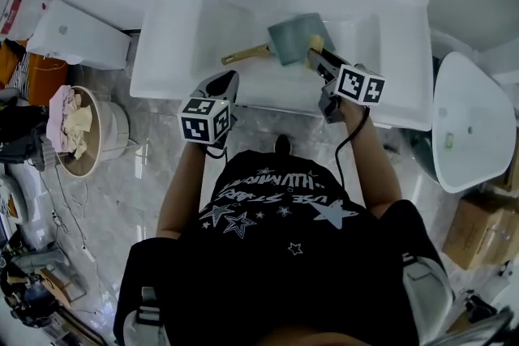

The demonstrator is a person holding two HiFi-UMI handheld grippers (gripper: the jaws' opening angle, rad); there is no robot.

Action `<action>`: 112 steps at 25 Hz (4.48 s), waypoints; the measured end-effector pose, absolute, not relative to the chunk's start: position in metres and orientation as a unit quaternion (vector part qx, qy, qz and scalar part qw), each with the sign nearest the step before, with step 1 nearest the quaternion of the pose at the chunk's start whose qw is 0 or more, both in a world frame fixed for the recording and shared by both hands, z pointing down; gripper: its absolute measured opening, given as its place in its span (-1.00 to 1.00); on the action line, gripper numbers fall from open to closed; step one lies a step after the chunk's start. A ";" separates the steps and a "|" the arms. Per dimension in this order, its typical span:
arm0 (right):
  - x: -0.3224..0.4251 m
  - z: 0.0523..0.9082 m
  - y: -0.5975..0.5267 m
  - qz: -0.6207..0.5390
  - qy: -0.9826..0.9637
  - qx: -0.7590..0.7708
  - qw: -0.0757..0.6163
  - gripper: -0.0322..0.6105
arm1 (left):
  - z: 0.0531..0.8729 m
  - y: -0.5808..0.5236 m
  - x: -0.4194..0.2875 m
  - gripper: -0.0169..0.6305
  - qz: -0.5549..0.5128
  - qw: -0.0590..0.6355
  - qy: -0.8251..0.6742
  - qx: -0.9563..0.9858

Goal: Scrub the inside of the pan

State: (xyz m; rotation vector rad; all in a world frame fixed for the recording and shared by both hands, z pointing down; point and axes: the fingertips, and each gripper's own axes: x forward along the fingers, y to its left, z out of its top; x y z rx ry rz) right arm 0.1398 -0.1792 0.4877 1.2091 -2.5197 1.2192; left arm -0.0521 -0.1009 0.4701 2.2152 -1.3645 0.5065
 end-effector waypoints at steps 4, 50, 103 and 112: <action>0.129 0.503 -0.194 0.396 -0.827 0.391 0.078 -0.42 | 0.471 -0.118 -0.048 -0.91 0.202 0.236 -0.476 0.823; 0.053 0.681 -0.291 0.423 -0.714 0.408 0.381 -0.44 | 0.658 -0.208 -0.077 -0.31 0.459 0.322 -0.211 0.801; 0.156 0.697 -0.346 0.357 -0.649 0.478 0.472 -0.46 | 0.675 -0.211 -0.087 -0.35 0.495 0.343 -0.237 0.762; 0.158 0.697 -0.347 0.355 -0.646 0.486 0.469 -0.45 | 0.675 -0.211 -0.087 -0.35 0.503 0.337 -0.243 0.758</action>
